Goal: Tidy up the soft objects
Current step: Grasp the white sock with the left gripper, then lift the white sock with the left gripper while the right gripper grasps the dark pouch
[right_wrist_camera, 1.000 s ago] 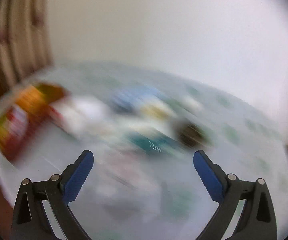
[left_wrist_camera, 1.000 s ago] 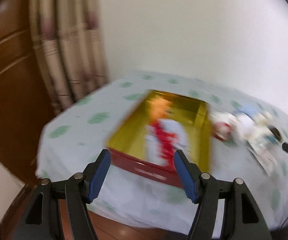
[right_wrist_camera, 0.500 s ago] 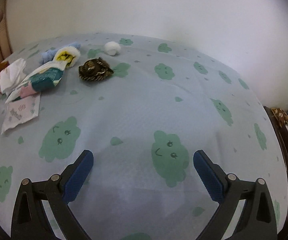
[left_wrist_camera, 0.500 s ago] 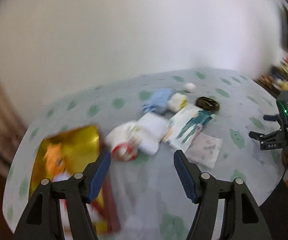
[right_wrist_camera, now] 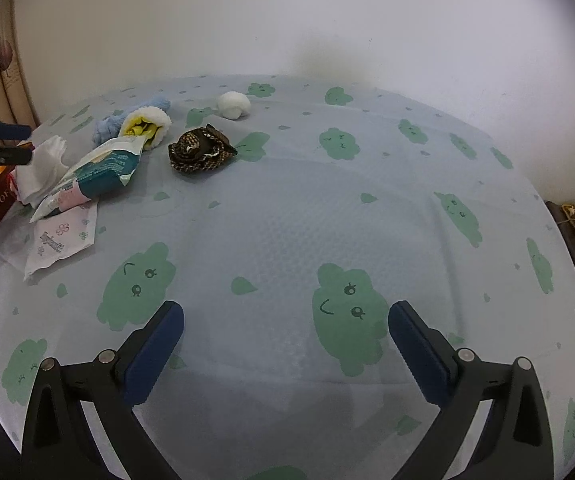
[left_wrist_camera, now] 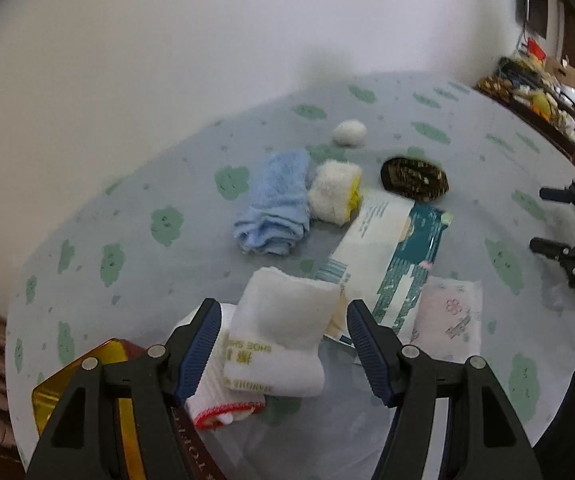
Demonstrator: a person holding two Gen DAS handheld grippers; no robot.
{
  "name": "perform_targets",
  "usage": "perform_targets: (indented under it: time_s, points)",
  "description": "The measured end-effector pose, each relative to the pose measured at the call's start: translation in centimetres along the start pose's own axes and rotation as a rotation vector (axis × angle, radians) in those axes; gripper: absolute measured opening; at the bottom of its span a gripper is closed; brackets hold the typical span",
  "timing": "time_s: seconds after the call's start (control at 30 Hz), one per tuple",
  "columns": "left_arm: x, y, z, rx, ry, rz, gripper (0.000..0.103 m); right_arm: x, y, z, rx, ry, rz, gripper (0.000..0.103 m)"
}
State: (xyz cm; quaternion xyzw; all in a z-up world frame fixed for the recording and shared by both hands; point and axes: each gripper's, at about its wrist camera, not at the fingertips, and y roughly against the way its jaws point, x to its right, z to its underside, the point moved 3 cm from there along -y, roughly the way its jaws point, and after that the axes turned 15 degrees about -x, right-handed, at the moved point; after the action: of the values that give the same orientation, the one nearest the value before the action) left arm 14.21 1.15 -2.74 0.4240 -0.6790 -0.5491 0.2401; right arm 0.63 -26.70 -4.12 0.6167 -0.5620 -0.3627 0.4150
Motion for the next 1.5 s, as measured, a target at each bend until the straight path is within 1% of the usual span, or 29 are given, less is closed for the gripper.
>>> perform_targets:
  time_s: [0.1, 0.17, 0.23, 0.3, 0.33, 0.37, 0.4, 0.47, 0.57, 0.63, 0.67, 0.77, 0.9, 0.97, 1.03, 1.1, 1.13, 1.17, 1.2, 1.23, 1.3, 1.33, 1.37, 1.4, 1.43, 1.5]
  points:
    - [0.0, -1.3, -0.3, -0.034, -0.026, -0.019, 0.067, -0.1, -0.1, -0.1, -0.005, 0.005, -0.008, 0.102]
    - [-0.1, -2.1, -0.4, -0.060, -0.033, -0.014, 0.067, -0.2, -0.3, -0.1, -0.012, 0.007, -0.011, 0.102]
    - [-0.1, -2.8, -0.4, -0.081, -0.041, 0.009, 0.067, -0.1, -0.3, -0.2, -0.012, 0.005, -0.017, 0.102]
    - [-0.1, -3.4, -0.3, -0.101, -0.039, 0.053, 0.066, -0.1, -0.4, -0.2, -0.016, 0.003, -0.023, 0.102]
    - [0.0, -3.4, -0.2, -0.102, -0.029, 0.075, 0.049, -0.1, -0.5, -0.2, -0.018, 0.002, -0.025, 0.102]
    - [0.0, -3.4, -0.1, -0.104, -0.021, 0.095, 0.037, -0.1, -0.6, -0.2, -0.022, 0.000, -0.025, 0.102]
    - [0.1, -3.4, 0.0, -0.110, -0.015, 0.107, 0.032, 0.0, -0.6, -0.2, -0.026, -0.001, -0.029, 0.102]
    - [0.3, -2.9, 0.3, -0.085, -0.005, 0.073, 0.029, 0.1, -0.7, -0.2, -0.029, -0.006, -0.035, 0.102]
    - [0.6, -1.7, 1.0, -0.050, 0.046, 0.086, 0.028, 0.2, -0.8, -0.2, -0.032, -0.011, -0.041, 0.102]
    - [0.7, -0.4, 1.8, -0.021, 0.103, 0.046, 0.028, 0.2, -0.7, -0.2, -0.030, -0.014, -0.042, 0.102]
    - [0.7, 0.3, 2.2, -0.007, 0.142, 0.046, 0.028, 0.2, -0.7, -0.2, -0.030, -0.014, -0.043, 0.102]
    - [0.8, 2.6, 3.9, 0.041, 0.271, 0.092, 0.028, 0.4, -0.5, -0.2, -0.018, -0.017, -0.045, 0.102]
    - [2.6, 5.2, 6.4, 0.097, 0.352, 0.109, 0.028, 0.5, -0.2, -0.3, -0.006, -0.021, -0.059, 0.102]
    - [3.4, 6.0, 7.4, 0.109, 0.385, 0.145, 0.028, 0.6, 0.1, -1.1, 0.006, -0.025, -0.116, 0.102]
    - [4.1, 6.7, 8.5, 0.125, 0.426, 0.168, 0.029, 0.6, 0.2, -2.5, 0.000, -0.038, -0.153, 0.102]
    - [4.9, 6.9, 9.5, 0.116, 0.458, 0.191, 0.029, 0.3, 0.4, -4.8, 0.008, -0.044, -0.182, 0.101]
    - [5.0, 7.1, 9.8, 0.117, 0.475, 0.194, 0.029, 0.0, 0.5, -5.7, 0.019, -0.034, -0.185, 0.097]
    - [5.1, 7.3, 10.2, 0.122, 0.493, 0.205, 0.029, -0.5, 0.5, -6.9, 0.029, -0.012, -0.189, 0.091]
    - [5.4, 7.5, 10.6, 0.122, 0.505, 0.229, 0.029, -1.1, 0.3, -8.1, 0.025, 0.019, -0.191, 0.087]
    - [5.5, 7.6, 10.9, 0.122, 0.515, 0.236, 0.029, -1.9, 0.0, -9.1, 0.015, 0.052, -0.191, 0.080]
    - [5.7, 8.1, 11.5, 0.129, 0.522, 0.236, 0.029, -3.0, -0.7, -10.5, -0.001, 0.110, -0.188, 0.079]
    - [5.8, 8.3, 11.6, 0.130, 0.519, 0.242, 0.029, -3.7, -1.5, -11.3, -0.019, 0.153, -0.174, 0.075]
    - [5.9, 8.7, 11.8, 0.129, 0.519, 0.237, 0.029, -4.0, -2.0, -11.7, -0.032, 0.172, -0.164, 0.065]
    - [5.9, 8.9, 12.0, 0.133, 0.523, 0.226, 0.029, -4.4, -2.7, -12.2, -0.052, 0.193, -0.159, 0.061]
    - [5.9, 9.2, 12.2, 0.138, 0.525, 0.224, 0.029, -4.7, -3.4, -12.8, -0.076, 0.211, -0.169, 0.058]
    - [5.8, 9.6, 12.5, 0.142, 0.534, 0.241, 0.029, -4.9, -4.3, -13.5, -0.093, 0.228, -0.159, 0.058]
